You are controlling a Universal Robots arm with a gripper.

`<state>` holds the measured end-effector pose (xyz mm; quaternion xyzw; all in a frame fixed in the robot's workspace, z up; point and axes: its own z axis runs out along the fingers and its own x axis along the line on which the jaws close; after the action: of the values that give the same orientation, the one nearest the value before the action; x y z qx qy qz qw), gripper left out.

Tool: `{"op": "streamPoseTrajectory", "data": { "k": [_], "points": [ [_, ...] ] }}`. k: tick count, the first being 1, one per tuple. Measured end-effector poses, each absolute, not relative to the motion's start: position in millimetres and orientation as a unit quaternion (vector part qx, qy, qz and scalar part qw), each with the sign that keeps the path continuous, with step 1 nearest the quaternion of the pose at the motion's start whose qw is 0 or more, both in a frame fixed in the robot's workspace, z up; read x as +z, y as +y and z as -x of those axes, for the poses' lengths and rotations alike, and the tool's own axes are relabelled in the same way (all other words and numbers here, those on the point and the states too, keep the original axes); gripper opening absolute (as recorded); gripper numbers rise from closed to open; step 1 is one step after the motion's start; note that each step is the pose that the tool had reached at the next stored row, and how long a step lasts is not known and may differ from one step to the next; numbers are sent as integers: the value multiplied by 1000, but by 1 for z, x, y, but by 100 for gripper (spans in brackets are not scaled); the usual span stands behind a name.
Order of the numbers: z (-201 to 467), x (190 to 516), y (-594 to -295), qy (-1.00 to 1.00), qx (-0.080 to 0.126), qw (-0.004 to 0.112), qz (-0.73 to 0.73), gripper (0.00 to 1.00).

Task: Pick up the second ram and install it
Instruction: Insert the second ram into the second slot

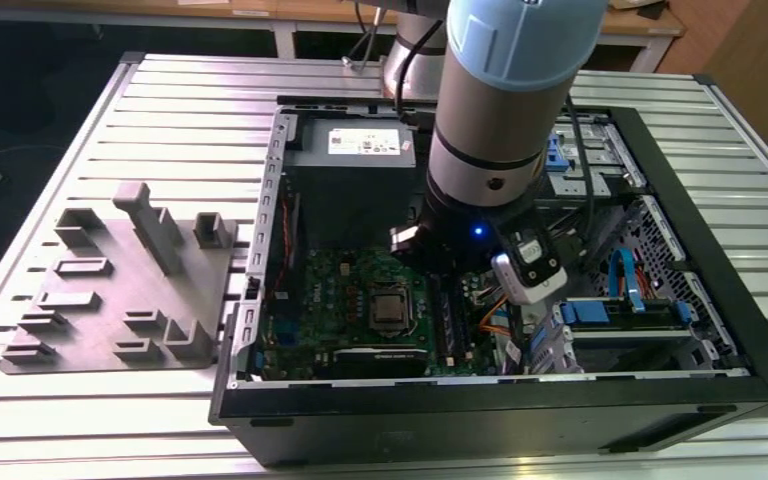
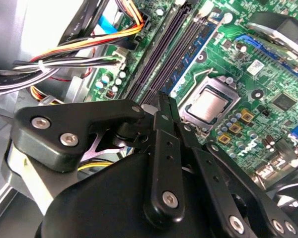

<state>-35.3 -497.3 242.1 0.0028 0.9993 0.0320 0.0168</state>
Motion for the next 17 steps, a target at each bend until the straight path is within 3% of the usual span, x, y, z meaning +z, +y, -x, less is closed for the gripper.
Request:
{"op": "streamPoseTrajectory", "data": {
  "k": [17],
  "points": [
    [34, 233, -492, 999, 32, 17, -3, 8]
  ]
}}
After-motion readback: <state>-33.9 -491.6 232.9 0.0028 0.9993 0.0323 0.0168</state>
